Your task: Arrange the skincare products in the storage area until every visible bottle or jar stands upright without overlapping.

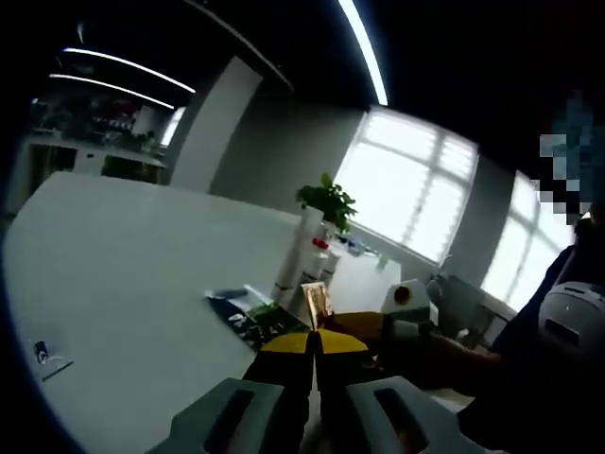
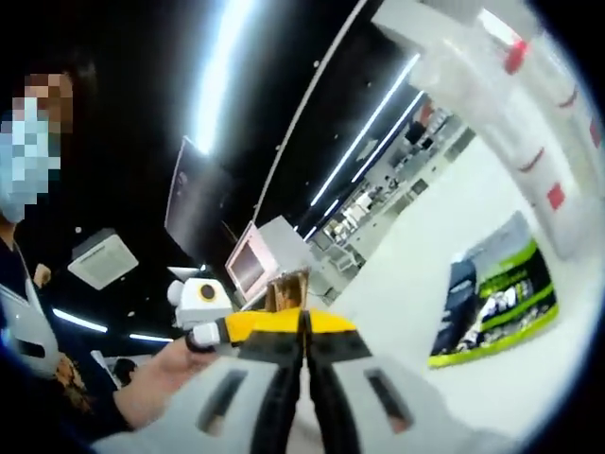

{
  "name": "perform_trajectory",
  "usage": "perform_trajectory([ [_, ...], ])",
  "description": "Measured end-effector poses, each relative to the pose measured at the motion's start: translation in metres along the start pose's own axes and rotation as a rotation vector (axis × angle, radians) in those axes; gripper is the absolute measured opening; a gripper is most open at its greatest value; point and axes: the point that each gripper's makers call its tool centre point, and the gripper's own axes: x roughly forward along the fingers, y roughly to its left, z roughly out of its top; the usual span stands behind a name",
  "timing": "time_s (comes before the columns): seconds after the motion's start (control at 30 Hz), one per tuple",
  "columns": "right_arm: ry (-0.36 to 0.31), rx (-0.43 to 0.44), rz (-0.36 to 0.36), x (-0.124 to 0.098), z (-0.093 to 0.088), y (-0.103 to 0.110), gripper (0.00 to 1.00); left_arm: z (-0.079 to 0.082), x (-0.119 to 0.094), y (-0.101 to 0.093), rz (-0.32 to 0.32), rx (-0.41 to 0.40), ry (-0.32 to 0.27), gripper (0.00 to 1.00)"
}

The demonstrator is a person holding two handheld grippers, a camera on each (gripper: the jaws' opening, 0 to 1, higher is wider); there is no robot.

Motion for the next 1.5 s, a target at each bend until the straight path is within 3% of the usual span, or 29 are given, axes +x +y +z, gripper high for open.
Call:
perform_trajectory([
  [0.7, 0.018, -0.106, -0.094, 0.006, 0.004, -0.030, 0.00, 0.001, 0.024, 0.025, 0.022, -0.018, 0.007, 0.00],
  [1.0, 0.100, -0.184, -0.162, 0.010, -0.013, -0.052, 0.00, -0.016, 0.033, 0.048, 0.089, 0.020, 0.072, 0.00],
  [1.3, 0.145, -0.194, -0.191, 0.011, -0.022, -0.064, 0.00, -0.027, 0.038, 0.061, 0.125, 0.034, 0.118, 0.00],
  [1.4, 0.207, -0.319, -0.227, 0.010, -0.026, -0.069, 0.00, -0.031, 0.040, 0.062, 0.137, 0.032, 0.136, 0.00],
  [1.5, 0.269, -0.418, -0.246, 0.011, -0.031, -0.071, 0.00, -0.040, 0.040, 0.068, 0.182, 0.109, 0.200, 0.00],
])
